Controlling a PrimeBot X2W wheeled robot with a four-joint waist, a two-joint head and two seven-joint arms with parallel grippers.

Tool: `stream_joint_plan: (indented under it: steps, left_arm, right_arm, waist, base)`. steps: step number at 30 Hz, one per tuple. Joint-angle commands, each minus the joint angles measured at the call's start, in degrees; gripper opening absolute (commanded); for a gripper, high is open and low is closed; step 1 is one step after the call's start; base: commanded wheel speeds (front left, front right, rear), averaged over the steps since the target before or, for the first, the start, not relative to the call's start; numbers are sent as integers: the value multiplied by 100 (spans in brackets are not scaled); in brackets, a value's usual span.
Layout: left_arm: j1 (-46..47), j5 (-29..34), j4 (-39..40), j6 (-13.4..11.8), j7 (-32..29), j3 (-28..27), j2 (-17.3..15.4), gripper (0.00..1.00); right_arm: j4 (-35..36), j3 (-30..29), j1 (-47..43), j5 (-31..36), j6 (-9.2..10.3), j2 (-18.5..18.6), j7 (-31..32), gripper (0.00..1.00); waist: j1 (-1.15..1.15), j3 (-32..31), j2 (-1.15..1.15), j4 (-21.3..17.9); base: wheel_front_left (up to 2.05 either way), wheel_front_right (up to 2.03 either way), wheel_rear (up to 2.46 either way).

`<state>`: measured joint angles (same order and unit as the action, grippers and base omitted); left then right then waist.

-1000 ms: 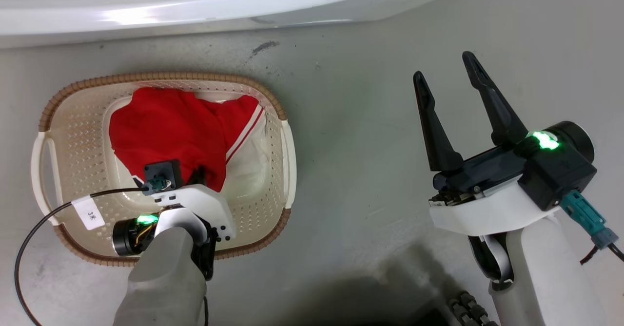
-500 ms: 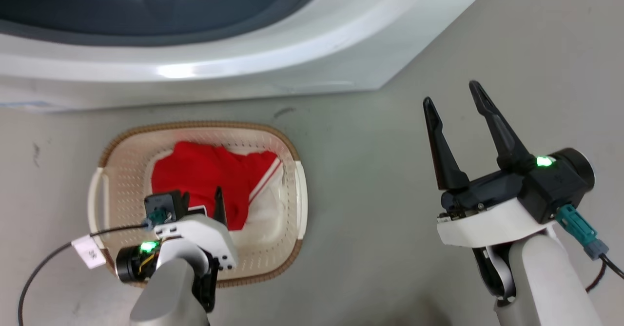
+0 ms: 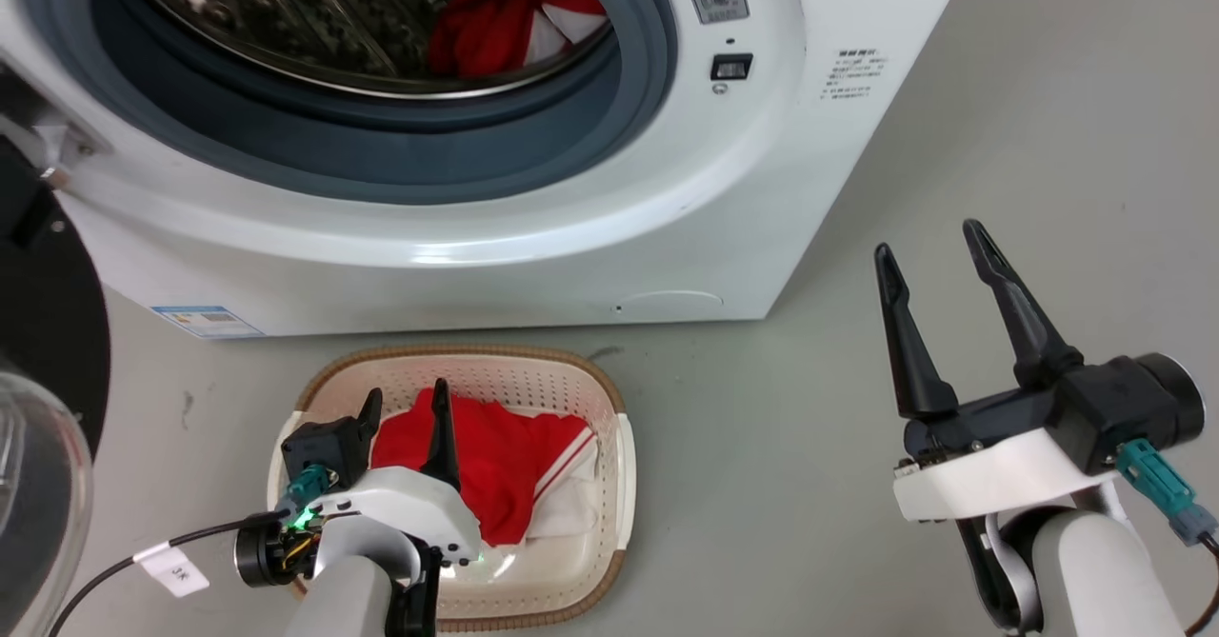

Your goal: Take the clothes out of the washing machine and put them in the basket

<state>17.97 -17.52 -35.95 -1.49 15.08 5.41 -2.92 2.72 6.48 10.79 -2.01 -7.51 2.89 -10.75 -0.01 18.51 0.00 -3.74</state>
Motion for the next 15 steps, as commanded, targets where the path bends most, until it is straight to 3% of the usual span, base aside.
stream_joint_plan:
  steps: [1,7,15]
  left_arm:
    - [-99,-24,83,-34,13,25,5,100]
    - [-58,-57,556,-154,13,227,5,100]
    - [708,52,739,-156,13,398,5,100]
  right_arm:
    - [41,-21,-88,0,3,-4,18,100]
    - [236,-231,-179,42,4,-4,137,100]
    - [554,-504,-25,118,4,-4,214,100]
  waist:
    - [1,-130,0,75]
    - [1,-167,0,204]
    - [1,102,0,305]
  base:
    - [0,0,0]
    - [0,0,0]
    - [0,0,0]
